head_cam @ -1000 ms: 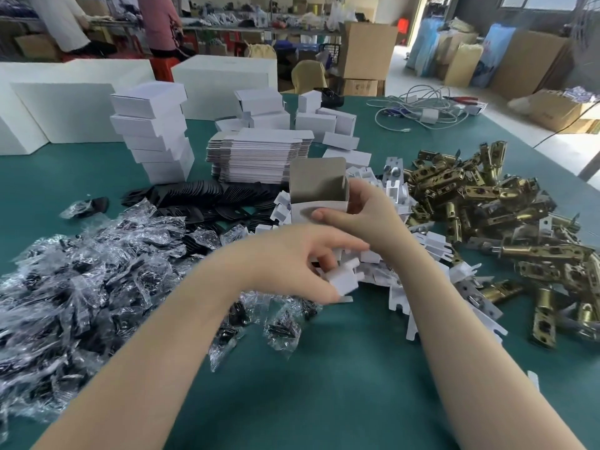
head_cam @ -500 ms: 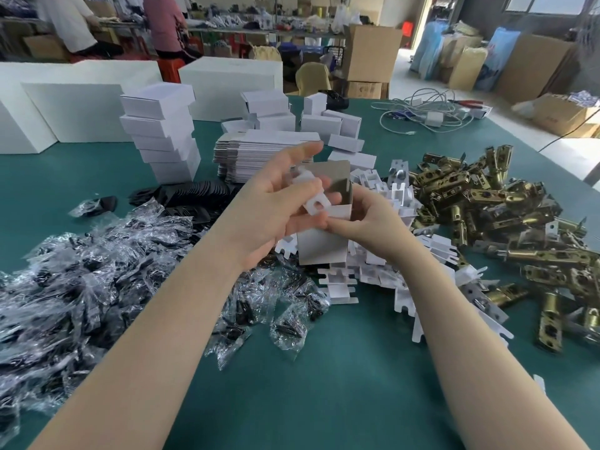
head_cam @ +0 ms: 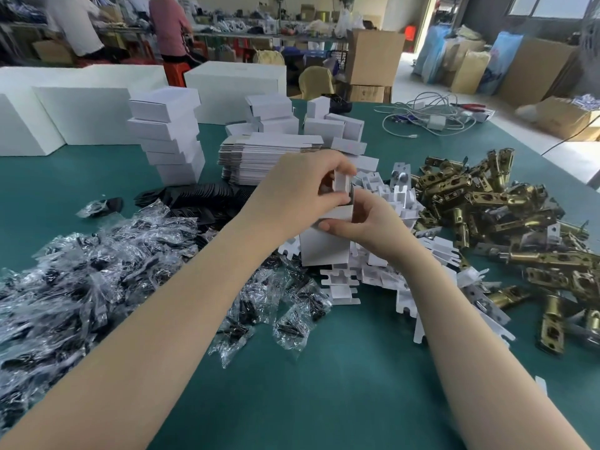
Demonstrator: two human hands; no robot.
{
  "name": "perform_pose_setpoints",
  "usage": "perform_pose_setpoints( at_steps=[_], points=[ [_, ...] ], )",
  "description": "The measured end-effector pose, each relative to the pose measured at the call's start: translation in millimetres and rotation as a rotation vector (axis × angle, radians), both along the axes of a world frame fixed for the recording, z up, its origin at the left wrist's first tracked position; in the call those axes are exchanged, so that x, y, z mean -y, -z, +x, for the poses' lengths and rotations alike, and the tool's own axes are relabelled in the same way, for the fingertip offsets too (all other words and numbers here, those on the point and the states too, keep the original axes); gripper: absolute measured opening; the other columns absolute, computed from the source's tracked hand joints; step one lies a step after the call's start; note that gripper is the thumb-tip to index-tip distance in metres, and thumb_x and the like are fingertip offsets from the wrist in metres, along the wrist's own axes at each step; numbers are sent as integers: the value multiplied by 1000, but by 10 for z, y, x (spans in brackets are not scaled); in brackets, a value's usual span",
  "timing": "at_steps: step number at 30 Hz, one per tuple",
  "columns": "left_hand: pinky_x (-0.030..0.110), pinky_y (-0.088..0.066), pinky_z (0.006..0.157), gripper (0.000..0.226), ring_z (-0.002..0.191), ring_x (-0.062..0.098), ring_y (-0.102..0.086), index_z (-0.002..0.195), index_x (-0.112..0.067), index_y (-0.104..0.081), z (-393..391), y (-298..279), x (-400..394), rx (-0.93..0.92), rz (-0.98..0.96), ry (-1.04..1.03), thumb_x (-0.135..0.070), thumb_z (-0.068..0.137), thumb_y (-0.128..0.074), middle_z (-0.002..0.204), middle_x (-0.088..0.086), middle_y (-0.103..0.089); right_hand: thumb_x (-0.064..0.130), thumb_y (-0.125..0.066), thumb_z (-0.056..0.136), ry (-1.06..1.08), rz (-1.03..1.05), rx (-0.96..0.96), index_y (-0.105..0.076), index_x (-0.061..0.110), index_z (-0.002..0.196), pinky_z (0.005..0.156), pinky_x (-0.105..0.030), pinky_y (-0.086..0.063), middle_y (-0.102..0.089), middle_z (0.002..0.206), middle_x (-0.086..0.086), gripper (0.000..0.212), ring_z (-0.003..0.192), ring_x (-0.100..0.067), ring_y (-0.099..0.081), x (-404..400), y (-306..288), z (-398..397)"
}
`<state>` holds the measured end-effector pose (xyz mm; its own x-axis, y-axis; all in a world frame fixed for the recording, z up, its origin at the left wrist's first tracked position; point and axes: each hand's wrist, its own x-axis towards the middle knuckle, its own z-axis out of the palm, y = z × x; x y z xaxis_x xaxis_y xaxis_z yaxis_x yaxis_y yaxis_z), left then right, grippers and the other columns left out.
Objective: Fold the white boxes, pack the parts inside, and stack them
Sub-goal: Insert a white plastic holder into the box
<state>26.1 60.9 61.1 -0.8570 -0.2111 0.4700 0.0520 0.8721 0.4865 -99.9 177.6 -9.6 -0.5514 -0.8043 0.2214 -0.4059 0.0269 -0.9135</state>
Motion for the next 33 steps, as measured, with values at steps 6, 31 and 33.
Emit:
perform_pose_setpoints(
  at_steps=[6,31,33],
  points=[
    [22,-40,88,36,107,12,-57,119,-25,-67,-87,21,-42,38,-110,-55,-24,84,-75,115,-6,-65,30,-84,75,-6,33,-8,-62,13,94,63,-29,-35,-53,77,-1,34,68,-13,-43,-14,9,-21],
    [34,-48,76,24,93,17,-58,105,-21,-69,-76,116,-113,107,-268,-174,-40,98,-55,95,-1,-67,48,-81,60,23,86,-11,-61,7,100,65,-29,-37,-53,82,-10,60,69,-12,-44,-18,3,-10],
    [31,-45,72,30,97,18,-58,106,-23,-70,-75,118,-122,116,-380,-187,-44,100,-49,96,0,-67,52,-76,55,30,89,-12,-60,6,102,69,-43,-45,-59,92,-24,67,76,-20,-49,-14,-2,-1]
  ],
)
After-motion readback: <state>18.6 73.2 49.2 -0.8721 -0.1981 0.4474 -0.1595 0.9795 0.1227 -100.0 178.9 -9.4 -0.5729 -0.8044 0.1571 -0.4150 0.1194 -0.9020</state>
